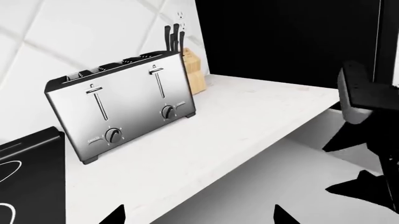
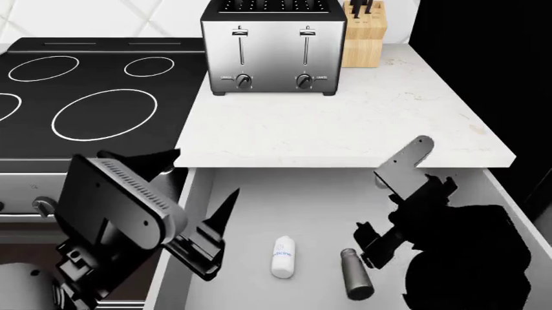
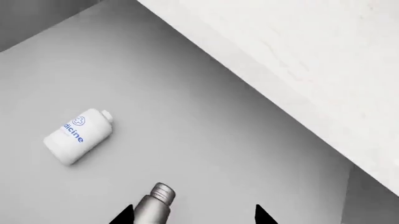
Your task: Pick and place the shaker into the drawer. Then close the cabinet.
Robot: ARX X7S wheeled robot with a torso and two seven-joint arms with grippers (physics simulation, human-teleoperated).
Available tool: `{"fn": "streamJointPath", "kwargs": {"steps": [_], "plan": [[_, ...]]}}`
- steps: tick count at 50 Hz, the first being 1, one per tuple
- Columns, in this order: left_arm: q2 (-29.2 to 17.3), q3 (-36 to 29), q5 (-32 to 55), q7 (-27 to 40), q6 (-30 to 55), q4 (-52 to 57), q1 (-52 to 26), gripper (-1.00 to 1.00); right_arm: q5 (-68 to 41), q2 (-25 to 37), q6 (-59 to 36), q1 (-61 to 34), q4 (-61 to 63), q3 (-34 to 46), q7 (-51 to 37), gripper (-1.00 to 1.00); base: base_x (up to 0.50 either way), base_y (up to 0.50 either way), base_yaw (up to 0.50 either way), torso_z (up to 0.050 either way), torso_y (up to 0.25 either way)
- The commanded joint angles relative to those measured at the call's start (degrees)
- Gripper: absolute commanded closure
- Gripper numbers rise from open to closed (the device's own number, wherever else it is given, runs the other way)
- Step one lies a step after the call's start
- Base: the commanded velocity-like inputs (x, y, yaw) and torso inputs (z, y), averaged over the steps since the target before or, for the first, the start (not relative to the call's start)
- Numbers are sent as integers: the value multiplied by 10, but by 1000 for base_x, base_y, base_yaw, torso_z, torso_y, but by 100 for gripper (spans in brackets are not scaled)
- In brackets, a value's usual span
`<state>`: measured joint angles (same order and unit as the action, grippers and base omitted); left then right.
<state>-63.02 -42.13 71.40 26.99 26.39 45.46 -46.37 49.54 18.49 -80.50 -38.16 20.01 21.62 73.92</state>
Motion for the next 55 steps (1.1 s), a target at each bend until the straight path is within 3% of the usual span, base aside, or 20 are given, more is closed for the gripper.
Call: {"fn": "streamJointPath", "kwargs": {"steps": [1,12,19,55], "plan": [[18,4,10,22,3,5,-12,-100,201,-3,-95,-75,186,-1,160,-100,0,0,0,0,0],[20,25,19,62,-21,4,-11,-100,226,-8,-95,-108,273,-31,161,-100,0,0,0,0,0],[23,29,25,75,-31,5,-6,-100,264,-45,-95,-120,305,-54,161,-100,0,0,0,0,0],[13,23,16,79,-40,31,20,-100,347,-74,-95,-45,348,2,161,-100,-216,500,0,0,0]]}}
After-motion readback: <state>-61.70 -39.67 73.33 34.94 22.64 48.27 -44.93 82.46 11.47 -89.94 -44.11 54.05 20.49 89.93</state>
